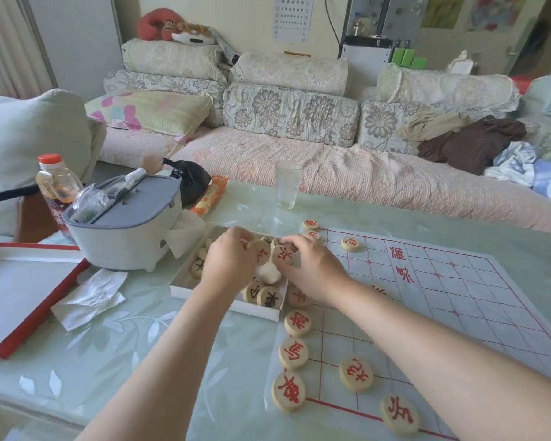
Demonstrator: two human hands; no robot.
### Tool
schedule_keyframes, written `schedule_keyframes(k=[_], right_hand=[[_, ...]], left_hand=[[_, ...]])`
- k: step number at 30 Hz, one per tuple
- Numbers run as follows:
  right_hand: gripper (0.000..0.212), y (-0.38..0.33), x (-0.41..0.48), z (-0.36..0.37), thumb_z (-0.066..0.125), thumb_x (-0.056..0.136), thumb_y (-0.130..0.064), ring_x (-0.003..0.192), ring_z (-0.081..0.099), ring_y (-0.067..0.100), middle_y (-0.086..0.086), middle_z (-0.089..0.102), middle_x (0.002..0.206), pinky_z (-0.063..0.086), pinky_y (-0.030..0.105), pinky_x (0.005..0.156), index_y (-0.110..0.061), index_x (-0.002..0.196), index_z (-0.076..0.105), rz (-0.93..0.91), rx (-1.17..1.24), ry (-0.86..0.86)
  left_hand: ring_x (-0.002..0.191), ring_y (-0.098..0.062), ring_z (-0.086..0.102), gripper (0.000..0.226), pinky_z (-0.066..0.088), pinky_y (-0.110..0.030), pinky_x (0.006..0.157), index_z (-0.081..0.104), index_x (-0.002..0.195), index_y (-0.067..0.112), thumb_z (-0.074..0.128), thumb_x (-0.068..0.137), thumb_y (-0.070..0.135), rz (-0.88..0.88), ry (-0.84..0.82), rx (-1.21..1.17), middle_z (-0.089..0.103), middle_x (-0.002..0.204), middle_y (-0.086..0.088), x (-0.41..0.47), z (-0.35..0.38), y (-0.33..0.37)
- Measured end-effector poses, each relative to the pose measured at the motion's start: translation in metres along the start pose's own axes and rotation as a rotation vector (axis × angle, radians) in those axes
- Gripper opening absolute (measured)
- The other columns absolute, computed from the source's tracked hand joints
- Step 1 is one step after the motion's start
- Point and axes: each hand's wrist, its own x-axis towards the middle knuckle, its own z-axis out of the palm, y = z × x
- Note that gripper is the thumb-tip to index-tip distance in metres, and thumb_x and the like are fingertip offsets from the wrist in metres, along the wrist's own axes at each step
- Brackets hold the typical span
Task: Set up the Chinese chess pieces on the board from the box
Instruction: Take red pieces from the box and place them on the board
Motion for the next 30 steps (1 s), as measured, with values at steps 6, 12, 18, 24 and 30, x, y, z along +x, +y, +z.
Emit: schedule_keyframes(k=[6, 12, 18, 24, 30], right_hand=[[0.028, 0.072, -0.004, -0.049, 0.061, 0.087, -0.045, 0.107, 0.058, 0.017, -0.010, 0.059, 0.118, 0.049, 0.034, 0.086, -0.033, 0.111, 0.055, 0.192, -0.125, 0.076], [0.022, 0.137, -0.004, -0.073, 0.061, 0.088, -0.046, 0.101, 0.058, 0.018, -0.008, 0.062, 0.115, 0.046, 0.032, 0.078, -0.032, 0.105, 0.056, 0.382, -0.244, 0.062], [0.025, 0.155, 0.001, -0.068, 0.061, 0.091, -0.049, 0.105, 0.057, 0.019, -0.007, 0.062, 0.115, 0.045, 0.031, 0.079, -0.030, 0.107, 0.058, 0.361, -0.272, 0.070], [0.028, 0.143, 0.000, -0.067, 0.053, 0.095, -0.045, 0.100, 0.060, 0.024, -0.001, 0.046, 0.126, 0.042, 0.032, 0.075, -0.030, 0.118, 0.057, 0.370, -0.368, 0.007], [0.031, 0.087, -0.011, -0.060, 0.069, 0.086, -0.027, 0.089, 0.054, -0.007, -0.012, 0.054, 0.114, 0.044, 0.024, 0.080, -0.033, 0.115, 0.060, 0.008, -0.048, 0.044]], left_hand=[[0.066, -0.015, 0.064, 0.021, 0.051, -0.026, 0.054, 0.060, 0.114, 0.027, 0.055, 0.094, 0.026, -0.064, -0.167, -0.198, 0.067, 0.095, 0.004, -0.007, 0.047, 0.038], [0.076, -0.016, 0.070, 0.020, 0.060, -0.040, 0.074, 0.064, 0.107, 0.028, 0.057, 0.092, 0.018, -0.145, -0.260, -0.326, 0.069, 0.092, 0.006, -0.004, 0.077, 0.051], [0.086, -0.022, 0.069, 0.026, 0.059, -0.045, 0.078, 0.065, 0.098, 0.031, 0.051, 0.090, 0.011, -0.153, -0.282, -0.341, 0.068, 0.091, 0.005, -0.009, 0.085, 0.047], [0.082, -0.024, 0.069, 0.025, 0.059, -0.045, 0.077, 0.063, 0.112, 0.019, 0.050, 0.093, 0.009, -0.136, -0.290, -0.361, 0.067, 0.088, -0.001, -0.014, 0.084, 0.050], [0.067, -0.012, 0.067, 0.016, 0.060, -0.036, 0.073, 0.061, 0.108, 0.016, 0.062, 0.092, 0.020, -0.178, -0.230, -0.428, 0.069, 0.090, 0.000, -0.012, 0.080, 0.053]])
